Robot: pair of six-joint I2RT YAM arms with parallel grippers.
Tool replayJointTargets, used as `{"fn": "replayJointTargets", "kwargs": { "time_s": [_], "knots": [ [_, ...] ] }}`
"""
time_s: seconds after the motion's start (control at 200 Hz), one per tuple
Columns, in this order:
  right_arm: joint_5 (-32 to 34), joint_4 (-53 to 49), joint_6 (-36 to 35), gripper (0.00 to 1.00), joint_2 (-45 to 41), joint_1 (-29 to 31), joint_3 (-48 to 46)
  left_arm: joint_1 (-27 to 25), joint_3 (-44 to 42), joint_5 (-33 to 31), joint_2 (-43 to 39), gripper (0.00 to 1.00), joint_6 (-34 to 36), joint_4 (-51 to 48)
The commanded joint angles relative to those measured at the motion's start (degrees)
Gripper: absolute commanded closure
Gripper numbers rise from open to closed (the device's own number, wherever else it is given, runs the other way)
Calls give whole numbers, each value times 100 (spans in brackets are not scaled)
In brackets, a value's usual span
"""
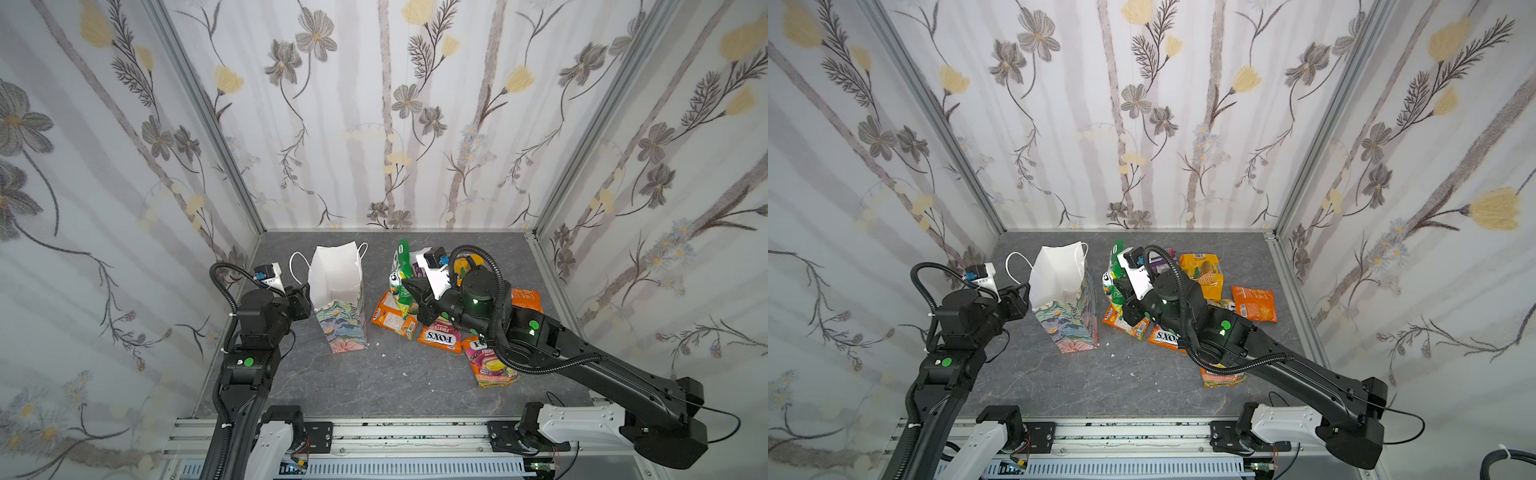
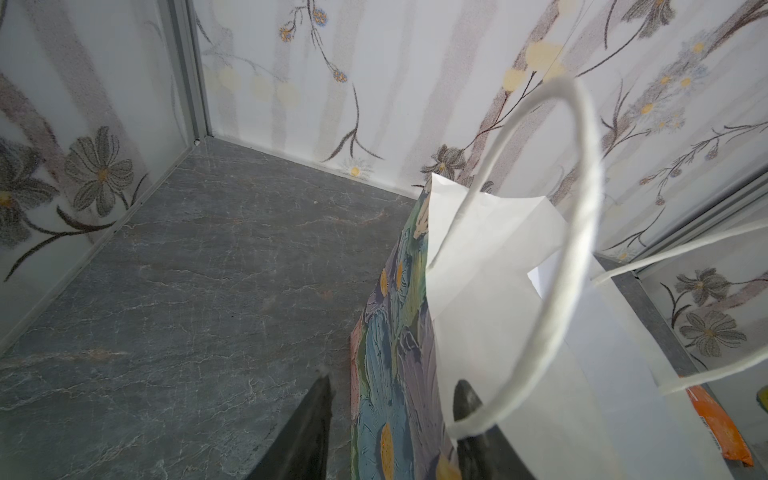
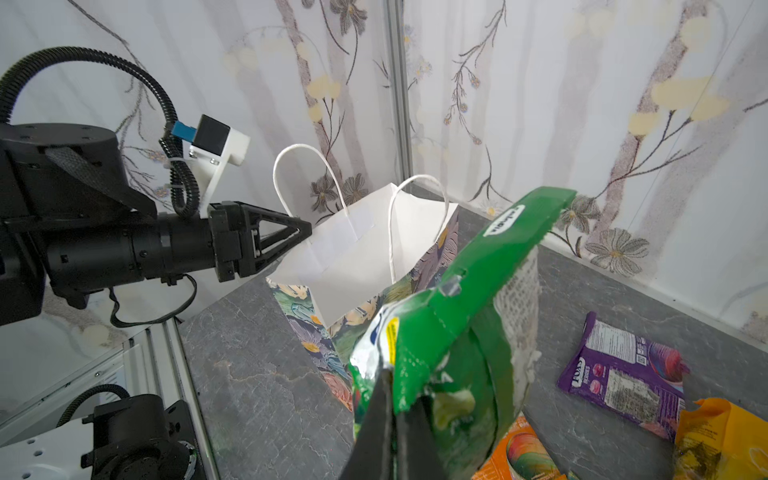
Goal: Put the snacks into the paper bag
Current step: 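Lift the green packet with the right gripper toward the bag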
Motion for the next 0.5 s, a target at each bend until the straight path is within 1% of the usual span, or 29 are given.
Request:
{"fn": "replayJointTargets", "kwargs": {
  "time_s": [0.0, 0.495],
  "knots": [
    [-122, 236, -328, 100, 161, 1, 376, 0, -12, 10, -9, 53, 24, 105],
    [-687, 269, -784, 100, 1028, 85, 1909, -4, -11, 36, -6, 53, 24, 106]
  ]
}}
